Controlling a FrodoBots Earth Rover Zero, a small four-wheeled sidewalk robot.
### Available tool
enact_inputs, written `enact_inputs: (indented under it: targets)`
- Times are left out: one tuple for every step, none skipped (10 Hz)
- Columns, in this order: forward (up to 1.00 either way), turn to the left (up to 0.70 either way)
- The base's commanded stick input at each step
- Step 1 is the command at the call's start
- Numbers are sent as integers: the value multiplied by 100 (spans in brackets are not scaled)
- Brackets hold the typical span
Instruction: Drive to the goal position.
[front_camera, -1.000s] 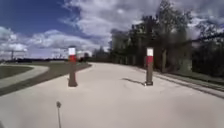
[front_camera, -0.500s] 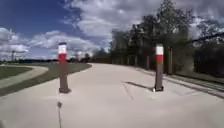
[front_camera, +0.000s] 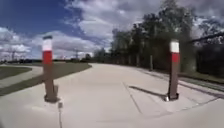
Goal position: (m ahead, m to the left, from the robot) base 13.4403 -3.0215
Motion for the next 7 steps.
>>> enact_inputs:
  targets:
    - [100, 0]
    - [100, 0]
    - [100, 0]
    - [100, 0]
    - [100, 0]
    - [100, 0]
    - [100, 0]
